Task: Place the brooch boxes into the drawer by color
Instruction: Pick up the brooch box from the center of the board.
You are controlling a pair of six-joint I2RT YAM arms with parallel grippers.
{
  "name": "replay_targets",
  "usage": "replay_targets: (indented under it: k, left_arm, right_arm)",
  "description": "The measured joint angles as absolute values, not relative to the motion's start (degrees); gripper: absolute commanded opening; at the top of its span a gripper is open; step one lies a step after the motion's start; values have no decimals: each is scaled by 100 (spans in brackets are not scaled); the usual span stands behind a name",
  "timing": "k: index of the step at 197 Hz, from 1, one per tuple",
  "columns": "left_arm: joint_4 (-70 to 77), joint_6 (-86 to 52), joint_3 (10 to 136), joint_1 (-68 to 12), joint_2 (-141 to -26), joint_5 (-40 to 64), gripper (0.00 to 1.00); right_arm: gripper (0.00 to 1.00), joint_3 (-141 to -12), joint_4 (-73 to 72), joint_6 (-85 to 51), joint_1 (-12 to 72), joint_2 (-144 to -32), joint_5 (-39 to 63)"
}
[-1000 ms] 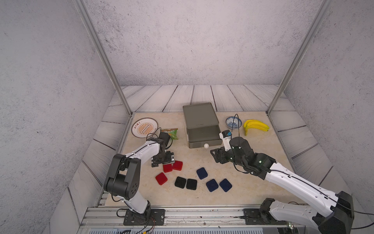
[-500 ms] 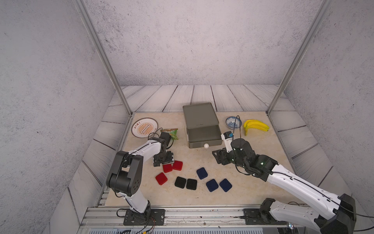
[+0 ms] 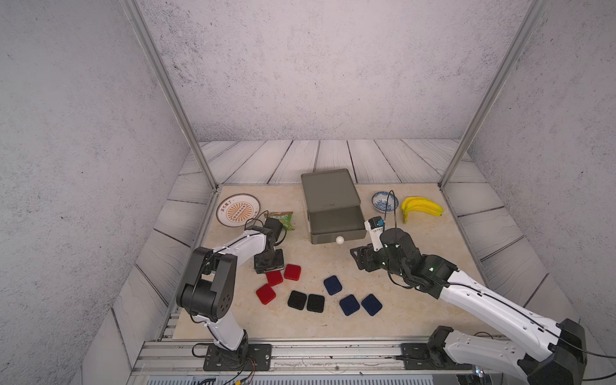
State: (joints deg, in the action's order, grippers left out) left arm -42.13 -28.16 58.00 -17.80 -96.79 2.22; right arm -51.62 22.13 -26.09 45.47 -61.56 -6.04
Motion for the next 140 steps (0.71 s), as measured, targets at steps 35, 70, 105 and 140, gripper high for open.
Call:
replay_targets:
  k: [35,70,105,140]
  left_arm:
    - [-4388,-2816,5800,-1780,-9675,172,73]
    - [-4469,-2840,5791,-1780,-9504,180,73]
    - [-4464,-2858,5780,-1804,-9485,209,70]
    - [-4449,-2877,5695,-1855,-9494,239,62]
  right_arm:
    - [74,-5162,2213,-2602,4547,-6156,-604]
    - [74,-5162,2215,-2587,4547,-6156,-607]
    - [74,-5162,2217,-2580,4547,-6156,-607]
    - [74,-5155,2241,-2561,4547,-6156,-611]
